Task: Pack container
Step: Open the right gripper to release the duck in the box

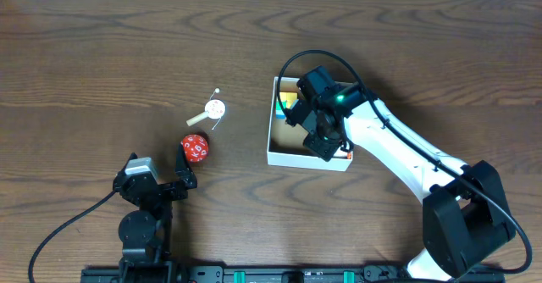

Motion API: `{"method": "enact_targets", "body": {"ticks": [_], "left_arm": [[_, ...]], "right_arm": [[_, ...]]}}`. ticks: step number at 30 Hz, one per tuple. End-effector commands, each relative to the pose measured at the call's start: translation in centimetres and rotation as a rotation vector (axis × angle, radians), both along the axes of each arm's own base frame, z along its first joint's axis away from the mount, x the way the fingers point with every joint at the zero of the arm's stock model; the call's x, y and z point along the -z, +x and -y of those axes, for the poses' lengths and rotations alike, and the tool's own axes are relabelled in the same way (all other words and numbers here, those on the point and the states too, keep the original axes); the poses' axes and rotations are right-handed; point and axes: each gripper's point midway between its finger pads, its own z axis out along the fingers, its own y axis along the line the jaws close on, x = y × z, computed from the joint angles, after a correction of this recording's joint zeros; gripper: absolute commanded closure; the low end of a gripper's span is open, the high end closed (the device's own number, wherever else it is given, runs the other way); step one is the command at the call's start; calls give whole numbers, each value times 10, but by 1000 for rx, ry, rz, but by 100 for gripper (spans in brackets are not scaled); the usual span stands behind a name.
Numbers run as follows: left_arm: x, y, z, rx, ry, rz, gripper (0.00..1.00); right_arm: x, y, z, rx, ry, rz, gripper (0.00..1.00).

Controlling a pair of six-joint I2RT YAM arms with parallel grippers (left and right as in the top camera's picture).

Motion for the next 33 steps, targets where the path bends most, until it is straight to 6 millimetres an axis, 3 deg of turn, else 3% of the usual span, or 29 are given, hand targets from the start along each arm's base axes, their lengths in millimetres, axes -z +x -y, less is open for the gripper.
{"method": "enact_targets", "body": {"ticks": [1,6,20,23,27,33], "left_arm": [[19,-1,-3,-16,1,-59,2],[19,-1,-3,-16,1,-59,2],[19,-1,-3,-16,1,-59,2],[19,-1,-3,-16,1,-59,2],[19,-1,-3,-16,1,-59,2],[19,-1,-3,-16,1,-59,2]], "right_arm": [[5,-6,-9,26,62,-52,52],[3,-9,-22,16,132,-73,48],[-9,9,-26,10,143,5,37],[-28,19,-32,7,175,54,35],[-71,35,-37,35,227,165,30],[-131,48,-8,170,236,334,29]]}}
